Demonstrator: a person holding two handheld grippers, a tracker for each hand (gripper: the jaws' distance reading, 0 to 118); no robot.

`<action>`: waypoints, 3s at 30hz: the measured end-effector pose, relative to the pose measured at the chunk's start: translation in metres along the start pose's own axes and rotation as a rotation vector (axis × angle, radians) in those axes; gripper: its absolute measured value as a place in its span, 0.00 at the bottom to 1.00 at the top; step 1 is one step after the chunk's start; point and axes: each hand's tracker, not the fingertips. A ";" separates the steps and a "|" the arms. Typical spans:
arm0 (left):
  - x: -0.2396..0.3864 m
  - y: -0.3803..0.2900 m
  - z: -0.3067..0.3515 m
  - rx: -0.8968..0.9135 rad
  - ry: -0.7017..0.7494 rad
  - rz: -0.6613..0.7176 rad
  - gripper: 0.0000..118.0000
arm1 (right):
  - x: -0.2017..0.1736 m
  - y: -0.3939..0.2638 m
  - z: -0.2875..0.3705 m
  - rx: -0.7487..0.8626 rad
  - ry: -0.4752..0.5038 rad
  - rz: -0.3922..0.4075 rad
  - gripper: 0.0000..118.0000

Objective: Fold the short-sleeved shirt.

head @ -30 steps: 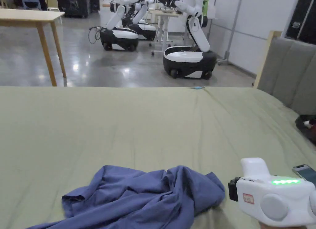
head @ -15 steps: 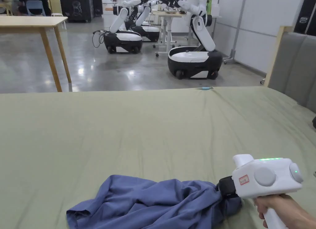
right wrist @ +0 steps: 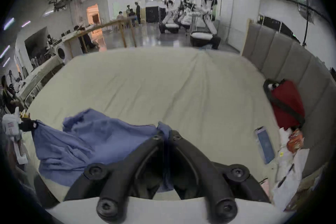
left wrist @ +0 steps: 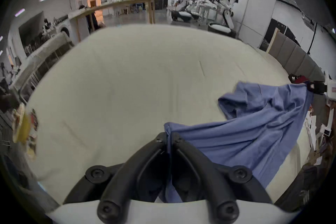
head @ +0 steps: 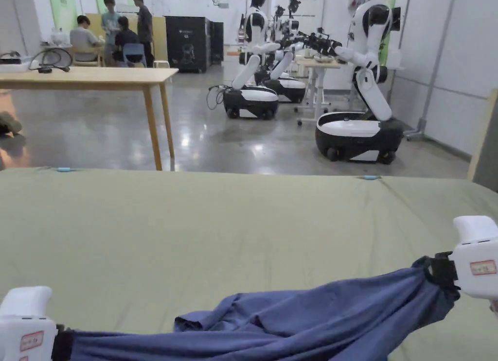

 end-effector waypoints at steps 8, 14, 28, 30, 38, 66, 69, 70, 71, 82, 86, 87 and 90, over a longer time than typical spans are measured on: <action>-0.010 0.072 0.100 0.194 0.060 -0.032 0.00 | 0.006 0.032 0.095 0.154 -0.030 0.008 0.05; 0.004 0.119 0.151 0.305 0.045 -0.049 0.00 | 0.012 0.061 0.127 0.239 -0.048 0.000 0.05; 0.044 0.235 0.158 0.412 0.134 -0.086 0.00 | 0.025 0.179 0.120 0.351 -0.118 -0.032 0.05; 0.049 0.254 0.151 0.414 0.151 -0.103 0.00 | 0.028 0.201 0.109 0.361 -0.133 -0.016 0.05; 0.051 0.324 0.092 0.426 0.190 -0.045 0.00 | 0.033 0.266 0.044 0.362 -0.172 -0.045 0.05; 0.026 0.055 -0.061 0.038 0.106 -0.085 0.00 | 0.007 -0.037 -0.054 0.032 -0.151 -0.076 0.05; 0.023 0.023 -0.032 0.049 0.085 -0.074 0.00 | 0.005 -0.072 -0.019 0.043 -0.134 -0.095 0.05; 0.021 0.010 -0.022 0.053 0.073 -0.061 0.00 | 0.006 -0.083 -0.006 0.035 -0.117 -0.099 0.05; 0.019 -0.002 -0.012 0.050 0.058 -0.063 0.00 | 0.006 -0.094 0.005 0.030 -0.118 -0.109 0.05; -0.003 -0.100 0.051 0.020 -0.005 0.009 0.00 | 0.010 -0.195 0.086 0.017 -0.108 -0.153 0.05; 0.003 -0.116 0.046 -0.001 0.007 0.010 0.00 | 0.009 -0.208 0.077 -0.011 -0.108 -0.176 0.05; 0.000 -0.119 0.036 -0.019 0.001 0.027 0.00 | 0.008 -0.210 0.074 -0.017 -0.112 -0.167 0.06; -0.003 -0.125 0.032 -0.025 -0.001 0.037 0.02 | 0.007 -0.213 0.071 -0.017 -0.100 -0.173 0.18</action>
